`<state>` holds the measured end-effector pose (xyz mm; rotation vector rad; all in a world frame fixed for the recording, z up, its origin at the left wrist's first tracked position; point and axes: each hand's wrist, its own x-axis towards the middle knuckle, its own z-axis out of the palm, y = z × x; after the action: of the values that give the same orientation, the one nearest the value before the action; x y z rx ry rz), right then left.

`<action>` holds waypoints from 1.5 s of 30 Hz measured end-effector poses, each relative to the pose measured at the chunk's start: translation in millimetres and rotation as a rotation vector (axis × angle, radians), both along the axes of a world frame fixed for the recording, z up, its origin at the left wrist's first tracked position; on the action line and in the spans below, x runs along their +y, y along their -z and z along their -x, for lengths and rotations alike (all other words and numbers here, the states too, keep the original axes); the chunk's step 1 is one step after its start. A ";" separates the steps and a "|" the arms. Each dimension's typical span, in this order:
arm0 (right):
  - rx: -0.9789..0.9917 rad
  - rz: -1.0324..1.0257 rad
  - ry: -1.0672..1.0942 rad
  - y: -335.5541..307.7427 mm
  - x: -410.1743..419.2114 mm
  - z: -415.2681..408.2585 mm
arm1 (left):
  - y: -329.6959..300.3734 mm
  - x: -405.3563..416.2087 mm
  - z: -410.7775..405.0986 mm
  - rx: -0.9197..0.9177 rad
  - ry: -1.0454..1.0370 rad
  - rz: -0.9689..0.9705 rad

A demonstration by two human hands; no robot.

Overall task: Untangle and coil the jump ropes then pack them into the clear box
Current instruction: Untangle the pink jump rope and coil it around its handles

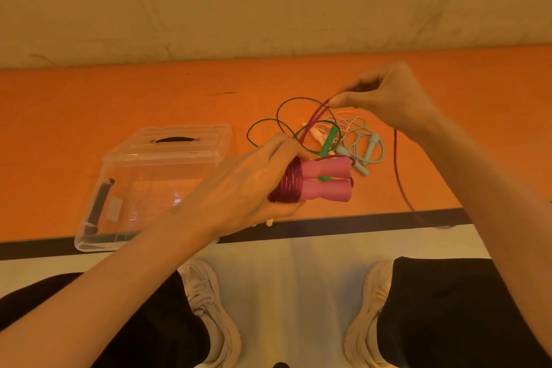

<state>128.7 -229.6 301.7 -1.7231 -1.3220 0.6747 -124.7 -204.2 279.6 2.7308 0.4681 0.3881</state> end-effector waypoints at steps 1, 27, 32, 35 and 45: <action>-0.004 0.024 -0.032 -0.3 -1.9 -5.7 | -0.8 2.4 1.2 -0.013 -0.016 -0.010; -0.166 0.496 -0.329 37.4 -30.7 -3.6 | -5.3 15.0 4.7 -0.243 -0.308 0.090; -0.140 0.652 -0.501 30.4 -45.0 17.0 | -0.1 10.6 2.3 -0.198 -0.390 0.089; -0.083 0.664 -0.602 20.9 -51.4 30.3 | -2.0 14.9 1.9 -0.196 -0.379 0.102; 0.105 0.611 -0.702 -6.5 -66.0 41.3 | 2.5 16.6 1.0 -0.052 -0.316 -0.073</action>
<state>87.4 -295.6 308.2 -1.6036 -1.7730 1.6844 -125.7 -187.6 277.0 2.7105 0.8910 0.5633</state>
